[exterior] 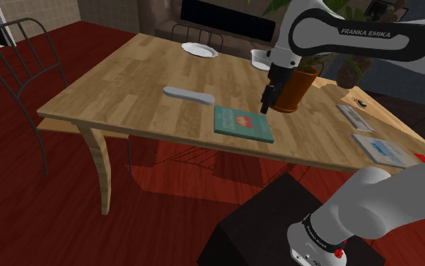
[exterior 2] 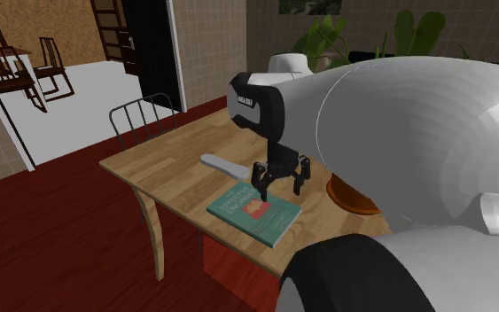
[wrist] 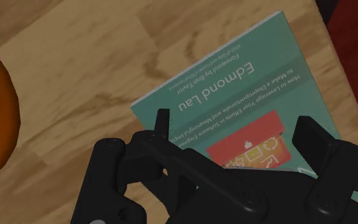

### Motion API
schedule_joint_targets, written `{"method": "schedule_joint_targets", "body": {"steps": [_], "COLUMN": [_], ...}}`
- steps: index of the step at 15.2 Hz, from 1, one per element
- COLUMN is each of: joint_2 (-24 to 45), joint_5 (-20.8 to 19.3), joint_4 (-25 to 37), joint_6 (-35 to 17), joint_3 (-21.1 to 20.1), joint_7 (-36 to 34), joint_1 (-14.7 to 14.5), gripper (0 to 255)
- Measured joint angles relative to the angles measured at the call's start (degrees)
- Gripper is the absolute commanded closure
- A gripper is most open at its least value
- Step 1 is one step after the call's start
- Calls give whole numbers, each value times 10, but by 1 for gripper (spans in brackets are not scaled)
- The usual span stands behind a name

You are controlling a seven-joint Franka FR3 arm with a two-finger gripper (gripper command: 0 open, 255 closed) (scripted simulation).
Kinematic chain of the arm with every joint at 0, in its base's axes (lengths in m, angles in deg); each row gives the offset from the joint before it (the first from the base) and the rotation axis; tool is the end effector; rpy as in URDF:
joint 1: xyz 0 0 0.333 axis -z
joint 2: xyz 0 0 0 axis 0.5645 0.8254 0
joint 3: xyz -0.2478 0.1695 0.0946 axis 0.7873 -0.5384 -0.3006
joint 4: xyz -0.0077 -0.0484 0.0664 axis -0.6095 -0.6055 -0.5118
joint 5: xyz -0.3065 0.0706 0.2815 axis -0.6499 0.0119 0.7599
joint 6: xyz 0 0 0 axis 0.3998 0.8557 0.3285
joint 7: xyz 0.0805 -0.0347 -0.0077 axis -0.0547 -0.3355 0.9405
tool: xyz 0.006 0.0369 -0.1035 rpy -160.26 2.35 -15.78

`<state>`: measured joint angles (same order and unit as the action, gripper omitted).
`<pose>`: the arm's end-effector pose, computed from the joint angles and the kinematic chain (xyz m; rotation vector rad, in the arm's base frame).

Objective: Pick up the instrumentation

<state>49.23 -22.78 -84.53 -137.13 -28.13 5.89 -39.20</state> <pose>0.4463 -0.0011 0.5210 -3.0841 -0.4065 0.2044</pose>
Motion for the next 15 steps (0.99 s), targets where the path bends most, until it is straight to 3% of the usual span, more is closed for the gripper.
{"method": "schedule_joint_targets", "body": {"steps": [7, 15], "joint_2": [139, 295], "joint_5": [4, 6], "joint_4": [108, 275], "joint_6": [-53, -67], "joint_3": [-7, -27], "joint_7": [67, 133], "joint_1": [-26, -49], "gripper": [0, 0]}}
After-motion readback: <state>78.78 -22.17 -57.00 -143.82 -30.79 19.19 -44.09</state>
